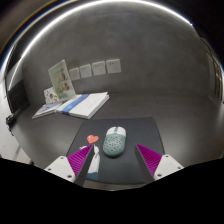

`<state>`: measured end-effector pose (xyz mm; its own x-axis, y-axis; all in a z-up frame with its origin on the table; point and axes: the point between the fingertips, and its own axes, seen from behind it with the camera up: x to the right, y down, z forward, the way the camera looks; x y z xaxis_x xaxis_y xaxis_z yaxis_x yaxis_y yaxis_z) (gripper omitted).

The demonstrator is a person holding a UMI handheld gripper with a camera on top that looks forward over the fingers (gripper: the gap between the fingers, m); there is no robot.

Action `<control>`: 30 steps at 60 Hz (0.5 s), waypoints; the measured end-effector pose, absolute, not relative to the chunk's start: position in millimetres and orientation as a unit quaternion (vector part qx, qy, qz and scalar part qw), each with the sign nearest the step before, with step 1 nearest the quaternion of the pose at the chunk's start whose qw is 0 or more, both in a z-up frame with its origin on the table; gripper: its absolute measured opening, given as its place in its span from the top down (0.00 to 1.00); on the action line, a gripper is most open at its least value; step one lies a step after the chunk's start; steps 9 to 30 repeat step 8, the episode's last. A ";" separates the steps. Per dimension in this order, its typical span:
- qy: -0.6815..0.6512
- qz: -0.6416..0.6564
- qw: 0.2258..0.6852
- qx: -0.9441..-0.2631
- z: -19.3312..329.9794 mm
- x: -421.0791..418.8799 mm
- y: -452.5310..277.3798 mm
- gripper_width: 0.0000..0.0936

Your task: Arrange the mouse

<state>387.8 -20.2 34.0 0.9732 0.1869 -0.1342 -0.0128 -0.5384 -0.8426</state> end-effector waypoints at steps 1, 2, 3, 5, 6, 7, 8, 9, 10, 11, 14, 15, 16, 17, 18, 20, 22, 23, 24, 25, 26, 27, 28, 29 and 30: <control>-0.045 0.106 0.481 -0.869 35.9 391.0 -24.6 0.10; -0.038 0.107 0.483 -0.868 37.7 394.7 -30.1 0.10; -0.031 0.109 0.483 -0.868 38.4 398.4 -35.4 0.10; -0.014 0.113 0.483 -0.868 37.8 406.3 -45.8 0.10; -0.006 0.115 0.483 -0.868 37.1 409.8 -51.0 0.10; 0.004 0.119 0.483 -0.867 32.7 411.4 -52.5 0.10; 0.014 0.120 0.483 -0.867 33.0 417.1 -59.8 0.10; 0.014 0.120 0.483 -0.867 33.0 417.1 -59.8 0.10; 0.014 0.120 0.483 -0.867 33.0 417.1 -59.8 0.10; 0.014 0.120 0.483 -0.867 33.0 417.1 -59.8 0.10; 0.014 0.120 0.483 -0.867 33.0 417.1 -59.8 0.10; 0.014 0.120 0.483 -0.867 33.0 417.1 -59.8 0.10; 0.014 0.120 0.483 -0.867 33.0 417.1 -59.8 0.10; 0.014 0.120 0.483 -0.867 33.0 417.1 -59.8 0.10; 0.014 0.120 0.483 -0.867 33.0 417.1 -59.8 0.10; 0.014 0.120 0.483 -0.867 33.0 417.1 -59.8 0.10; 0.014 0.120 0.483 -0.867 33.0 417.1 -59.8 0.10; 0.014 0.120 0.483 -0.867 33.0 417.1 -59.8 0.10; 0.014 0.120 0.483 -0.867 33.0 417.1 -59.8 0.10; 0.014 0.120 0.483 -0.867 33.0 417.1 -59.8 0.10; 0.014 0.120 0.483 -0.867 33.0 417.1 -59.8 0.10; 0.014 0.120 0.483 -0.867 33.0 417.1 -59.8 0.10; 0.014 0.120 0.483 -0.867 33.0 417.1 -59.8 0.10; 0.014 0.120 0.483 -0.867 33.0 417.1 -59.8 0.10; 0.014 0.120 0.483 -0.867 33.0 417.1 -59.8 0.10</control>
